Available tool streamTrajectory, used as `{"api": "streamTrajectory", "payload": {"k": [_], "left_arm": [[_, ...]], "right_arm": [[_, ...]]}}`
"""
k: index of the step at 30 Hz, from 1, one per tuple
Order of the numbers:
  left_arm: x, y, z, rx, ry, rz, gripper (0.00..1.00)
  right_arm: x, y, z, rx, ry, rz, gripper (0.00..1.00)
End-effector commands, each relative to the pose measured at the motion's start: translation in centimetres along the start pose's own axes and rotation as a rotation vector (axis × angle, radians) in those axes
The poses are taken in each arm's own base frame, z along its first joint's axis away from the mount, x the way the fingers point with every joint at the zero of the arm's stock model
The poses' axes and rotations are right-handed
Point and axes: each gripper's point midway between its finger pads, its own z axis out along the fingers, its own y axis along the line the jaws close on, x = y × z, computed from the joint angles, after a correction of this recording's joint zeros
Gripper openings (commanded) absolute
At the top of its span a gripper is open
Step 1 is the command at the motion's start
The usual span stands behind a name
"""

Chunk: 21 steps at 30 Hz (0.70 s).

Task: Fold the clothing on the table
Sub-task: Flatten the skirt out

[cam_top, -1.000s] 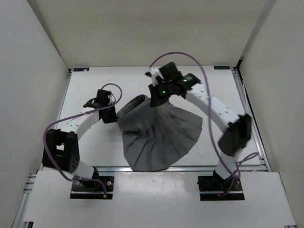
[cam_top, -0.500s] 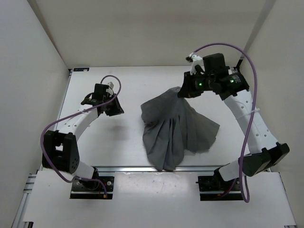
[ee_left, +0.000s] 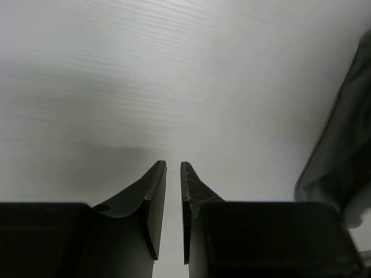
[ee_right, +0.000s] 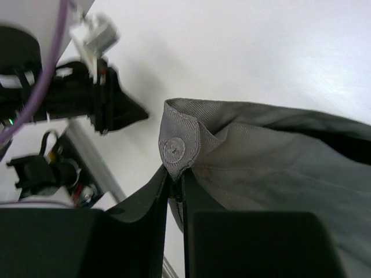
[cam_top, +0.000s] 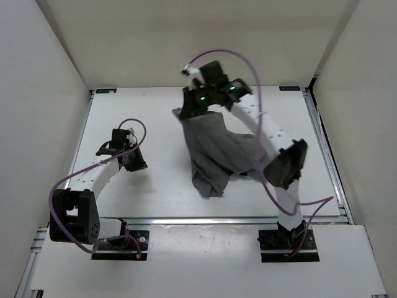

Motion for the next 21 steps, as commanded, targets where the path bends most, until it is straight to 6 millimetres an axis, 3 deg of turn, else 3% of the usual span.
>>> {"api": "streamTrajectory", "payload": {"k": [1, 3, 6, 7, 9, 10, 12, 13, 14, 15, 18, 21], "left_arm": [[-3.3, 0.9, -2.0, -0.013, -0.128, -0.010, 0.27], [-3.3, 1.4, -2.2, -0.041, -0.124, 0.007, 0.27], [-3.6, 1.6, -1.9, -0.049, -0.125, 0.003, 0.26], [-3.7, 1.5, -2.0, -0.043, -0.126, -0.003, 0.26], [-3.5, 1.9, -1.8, -0.045, -0.117, -0.019, 0.25], [-3.4, 1.6, -1.8, -0.036, -0.114, -0.008, 0.25], [-3.7, 1.7, -2.0, -0.044, -0.124, -0.014, 0.24], [-3.8, 2.0, -2.0, -0.053, -0.122, -0.019, 0.24], [-3.8, 2.0, -2.2, -0.051, -0.124, -0.012, 0.24], [-3.6, 2.3, -2.2, -0.058, -0.122, -0.022, 0.24], [-3.6, 2.4, -2.3, -0.062, -0.122, -0.020, 0.24], [-3.0, 2.4, -2.1, -0.057, -0.103, -0.017, 0.24]], "right_arm": [[-1.2, 10.6, -0.6, -0.343, -0.035, -0.165, 0.00], [-2.5, 14.1, -4.3, -0.391, -0.113, -0.277, 0.00], [-3.3, 16.1, -10.7, -0.374, -0.225, -0.354, 0.00], [-3.6, 15.6, -11.7, -0.332, -0.260, -0.368, 0.00], [-2.4, 13.8, -15.2, -0.260, -0.322, -0.337, 0.00], [-2.9, 13.3, -15.8, -0.261, -0.368, -0.316, 0.00], [-2.4, 8.9, -17.7, -0.195, -0.423, -0.206, 0.00], [-1.5, 6.2, -18.8, -0.148, -0.445, -0.135, 0.00], [0.3, 4.9, -18.8, -0.145, -0.426, -0.077, 0.00], [0.7, 2.3, -19.4, -0.091, -0.436, -0.021, 0.00], [4.6, -3.6, -18.8, 0.009, -0.381, 0.143, 0.00], [9.0, -8.3, -16.7, 0.084, -0.294, 0.310, 0.00]]}}
